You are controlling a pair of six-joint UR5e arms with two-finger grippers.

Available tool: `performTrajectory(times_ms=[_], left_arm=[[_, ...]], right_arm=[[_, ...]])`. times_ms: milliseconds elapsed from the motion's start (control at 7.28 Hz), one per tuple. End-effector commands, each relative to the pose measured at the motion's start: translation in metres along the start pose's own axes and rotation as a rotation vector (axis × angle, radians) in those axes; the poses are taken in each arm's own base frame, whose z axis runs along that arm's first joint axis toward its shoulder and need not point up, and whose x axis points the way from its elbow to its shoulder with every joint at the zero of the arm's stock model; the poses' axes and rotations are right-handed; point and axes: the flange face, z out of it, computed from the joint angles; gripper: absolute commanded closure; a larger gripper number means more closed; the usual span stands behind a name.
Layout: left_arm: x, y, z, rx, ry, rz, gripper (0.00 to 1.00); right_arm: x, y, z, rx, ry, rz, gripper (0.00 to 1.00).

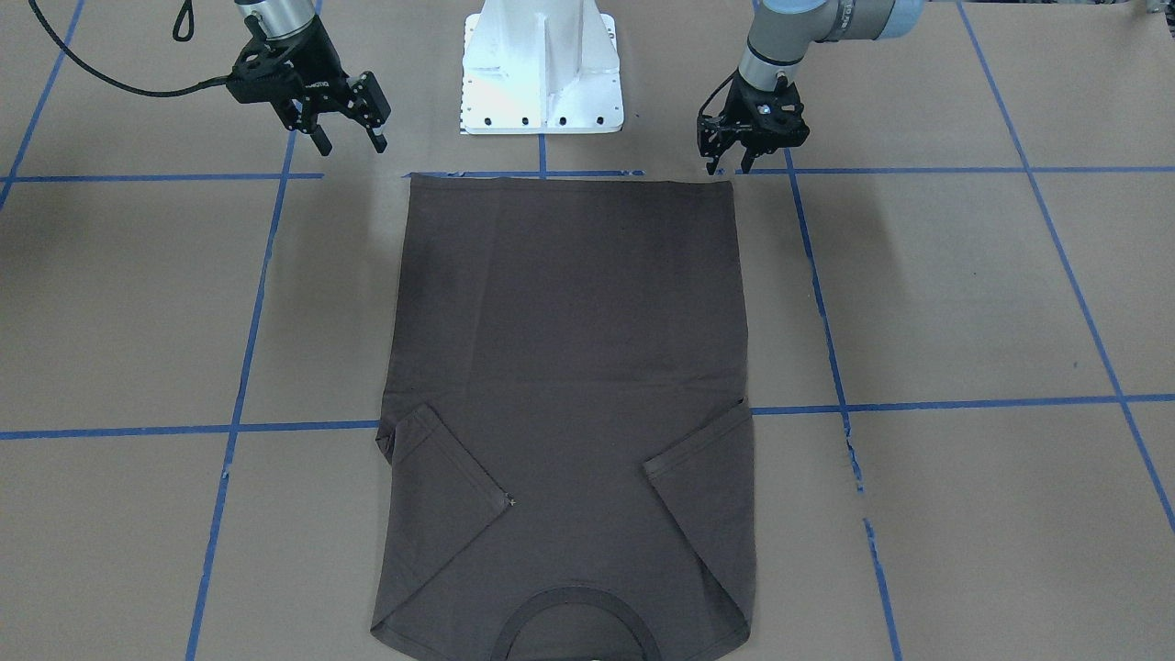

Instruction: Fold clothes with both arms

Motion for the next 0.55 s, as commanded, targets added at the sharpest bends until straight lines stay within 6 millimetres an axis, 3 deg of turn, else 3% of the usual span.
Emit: performTrajectory(times_ms=[0, 412], left_arm=[[0.0049, 0.0027, 0.0022, -0.008, 0.005, 0.004, 0.45], [0.0056, -0.0004, 0.0025, 0.003, 0.01, 0.006, 0.46]], right_arm=[[0.0, 0.0, 0.0, 0.0, 0.0, 0.0, 0.11], [0.0, 0.0, 0.0, 0.0, 0.0, 0.0, 0.11]])
